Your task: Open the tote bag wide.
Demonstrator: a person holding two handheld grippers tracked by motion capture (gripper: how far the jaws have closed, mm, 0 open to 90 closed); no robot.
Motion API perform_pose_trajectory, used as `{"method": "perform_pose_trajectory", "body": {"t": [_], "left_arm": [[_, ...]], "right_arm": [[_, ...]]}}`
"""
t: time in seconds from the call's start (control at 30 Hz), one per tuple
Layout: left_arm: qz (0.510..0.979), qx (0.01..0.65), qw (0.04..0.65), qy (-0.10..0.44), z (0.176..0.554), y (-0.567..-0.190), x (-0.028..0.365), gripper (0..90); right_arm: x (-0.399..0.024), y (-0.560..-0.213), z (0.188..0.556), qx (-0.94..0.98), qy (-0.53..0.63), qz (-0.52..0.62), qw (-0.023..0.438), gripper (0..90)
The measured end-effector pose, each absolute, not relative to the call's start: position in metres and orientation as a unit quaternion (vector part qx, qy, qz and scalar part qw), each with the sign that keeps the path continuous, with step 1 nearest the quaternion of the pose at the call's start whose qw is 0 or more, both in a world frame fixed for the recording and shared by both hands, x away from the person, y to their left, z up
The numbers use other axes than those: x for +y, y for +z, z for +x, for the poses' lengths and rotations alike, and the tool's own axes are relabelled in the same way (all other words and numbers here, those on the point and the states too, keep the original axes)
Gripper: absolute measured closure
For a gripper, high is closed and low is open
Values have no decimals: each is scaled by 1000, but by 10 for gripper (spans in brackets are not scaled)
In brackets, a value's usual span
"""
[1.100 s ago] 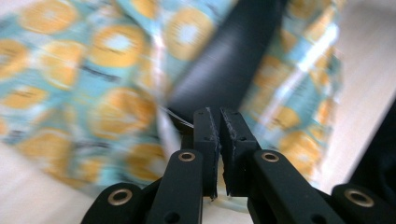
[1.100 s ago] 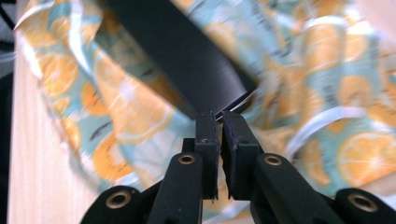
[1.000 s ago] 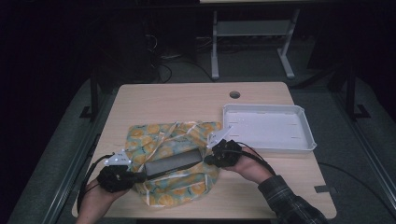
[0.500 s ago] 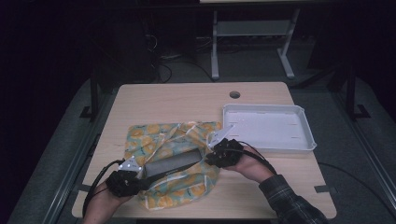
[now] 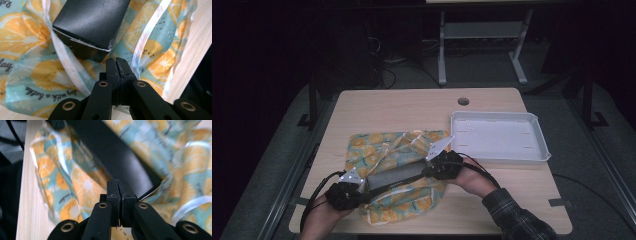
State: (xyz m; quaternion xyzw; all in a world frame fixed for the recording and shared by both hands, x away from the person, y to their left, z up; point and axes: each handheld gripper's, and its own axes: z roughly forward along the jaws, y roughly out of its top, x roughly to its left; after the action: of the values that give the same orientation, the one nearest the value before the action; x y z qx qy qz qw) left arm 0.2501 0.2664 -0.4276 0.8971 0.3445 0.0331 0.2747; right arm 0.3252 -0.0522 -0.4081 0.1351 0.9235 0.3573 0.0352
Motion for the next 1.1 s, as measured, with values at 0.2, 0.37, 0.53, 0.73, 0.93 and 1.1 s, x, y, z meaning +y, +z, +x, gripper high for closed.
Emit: {"method": "perform_pose_trajectory", "body": {"t": [0.2, 0.37, 0.53, 0.73, 0.93, 1.1], "left_arm": [[900, 344, 265, 36, 251, -430, 267, 887], [903, 343, 255, 38, 252, -433, 267, 887], [906, 343, 244, 43, 254, -436, 267, 887], [911, 344, 221, 59, 256, -438, 269, 892], [908, 356, 207, 76, 262, -440, 279, 893], [906, 360, 209, 73, 264, -441, 282, 894]], "right_arm": [[-54, -421, 323, 934, 330, 133, 29, 887], [-57, -435, 328, 942, 301, 145, 31, 890], [-58, -445, 334, 946, 286, 151, 28, 891], [-56, -453, 333, 949, 277, 151, 17, 892], [-51, -452, 326, 952, 276, 134, -1, 893], [-47, -450, 321, 955, 272, 119, -5, 883]]}}
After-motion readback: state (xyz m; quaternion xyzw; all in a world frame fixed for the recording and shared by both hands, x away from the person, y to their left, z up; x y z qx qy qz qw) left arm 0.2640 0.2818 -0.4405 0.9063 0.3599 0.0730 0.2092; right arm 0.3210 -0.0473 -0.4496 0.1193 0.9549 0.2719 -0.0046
